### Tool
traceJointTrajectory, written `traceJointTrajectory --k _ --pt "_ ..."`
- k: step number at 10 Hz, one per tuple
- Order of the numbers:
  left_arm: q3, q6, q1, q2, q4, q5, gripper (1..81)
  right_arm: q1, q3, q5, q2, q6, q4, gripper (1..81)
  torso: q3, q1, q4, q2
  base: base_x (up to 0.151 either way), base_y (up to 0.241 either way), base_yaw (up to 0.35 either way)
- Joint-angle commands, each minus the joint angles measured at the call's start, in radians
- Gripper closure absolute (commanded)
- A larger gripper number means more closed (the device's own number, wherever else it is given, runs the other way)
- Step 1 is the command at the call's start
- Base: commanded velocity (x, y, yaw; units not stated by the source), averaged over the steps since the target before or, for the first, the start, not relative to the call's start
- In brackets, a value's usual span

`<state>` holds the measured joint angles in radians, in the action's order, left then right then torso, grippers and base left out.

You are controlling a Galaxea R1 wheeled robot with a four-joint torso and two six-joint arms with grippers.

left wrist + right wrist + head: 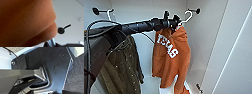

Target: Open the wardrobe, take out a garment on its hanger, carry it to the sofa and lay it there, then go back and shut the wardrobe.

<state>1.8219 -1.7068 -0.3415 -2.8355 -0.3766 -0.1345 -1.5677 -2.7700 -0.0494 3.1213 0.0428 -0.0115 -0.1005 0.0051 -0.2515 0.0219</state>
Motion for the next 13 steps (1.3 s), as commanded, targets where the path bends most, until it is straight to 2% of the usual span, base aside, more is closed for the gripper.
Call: traceJointTrajectory --k 1,3,6,13 --pt "0.011 0.03 -0.224 0.01 -0.061 0.047 81.1 0.033 0.011 0.063 0.007 -0.001 0.007 1.0 0.0 0.0 0.0 0.0 0.0 0.0 0.0" --pt "-0.007 0.029 -0.224 0.024 -0.059 0.048 81.1 0.033 0.011 0.063 0.007 -0.001 0.007 1.0 0.0 0.0 0.0 0.0 0.0 0.0 0.0" --pt "-0.027 0.026 -0.222 0.034 -0.058 0.049 81.1 0.03 0.011 0.056 0.007 -0.001 0.007 1.0 -0.001 0.001 0.0 -0.001 -0.08 0.0 0.0" --pt "-0.044 0.022 -0.21 0.043 -0.056 0.05 81.1 0.028 0.012 0.049 0.006 -0.001 0.008 1.0 -0.001 0.0 0.0 -0.001 -0.112 0.0 0.0"
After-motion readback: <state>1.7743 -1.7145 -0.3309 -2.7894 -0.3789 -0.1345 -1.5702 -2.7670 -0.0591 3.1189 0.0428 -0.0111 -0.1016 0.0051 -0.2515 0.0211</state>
